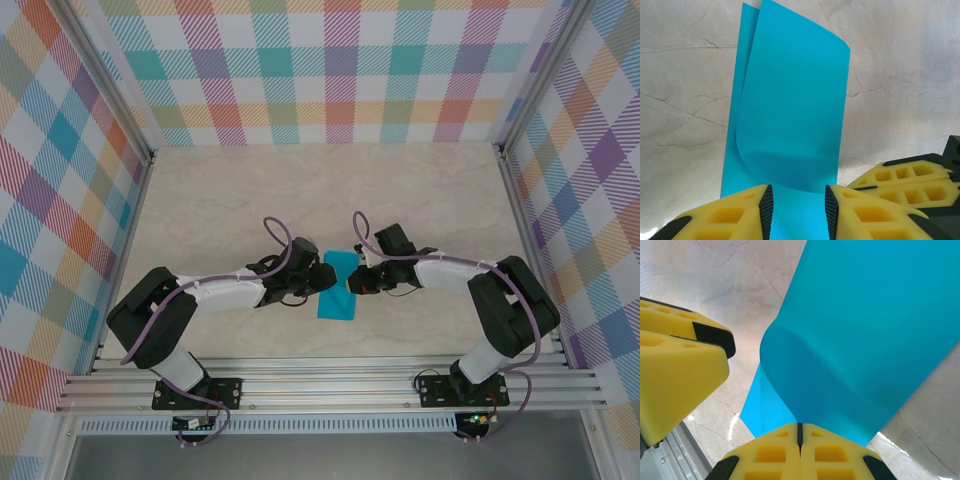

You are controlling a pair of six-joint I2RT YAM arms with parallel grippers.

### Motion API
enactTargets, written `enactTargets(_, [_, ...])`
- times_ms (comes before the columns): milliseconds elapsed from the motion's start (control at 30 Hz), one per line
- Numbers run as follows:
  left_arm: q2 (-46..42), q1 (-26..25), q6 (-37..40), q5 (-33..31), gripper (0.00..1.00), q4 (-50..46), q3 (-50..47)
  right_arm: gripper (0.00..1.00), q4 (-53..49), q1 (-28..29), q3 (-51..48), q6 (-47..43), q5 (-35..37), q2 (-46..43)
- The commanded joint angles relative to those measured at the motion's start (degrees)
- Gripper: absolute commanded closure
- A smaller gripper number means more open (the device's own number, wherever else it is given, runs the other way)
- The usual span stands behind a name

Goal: Fold a paper plane with a square sheet of paper (pick it up from the middle)
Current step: Fold the triangle a second time at the center of the table.

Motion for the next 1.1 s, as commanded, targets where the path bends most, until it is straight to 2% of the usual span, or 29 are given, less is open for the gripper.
enactTargets(0, [-1.6, -0.8, 0.4, -0.3, 0.66, -1.4, -0.6, 0.95, -1.4, -0.5, 1.7, -2.5, -1.4, 1.6])
enactTargets(300, [-0.9, -0.8, 0.6, 1.8, 0.71, -1.0, -0.4, 0.95, -5.6, -1.1, 4.6, -6.2, 0.6, 4.1])
enactTargets(1067, [3.0, -1.3, 1.4, 6.4, 0.72, 1.9, 2.2, 0.93, -9.0, -1.2, 8.2, -7.9, 3.4, 7.3])
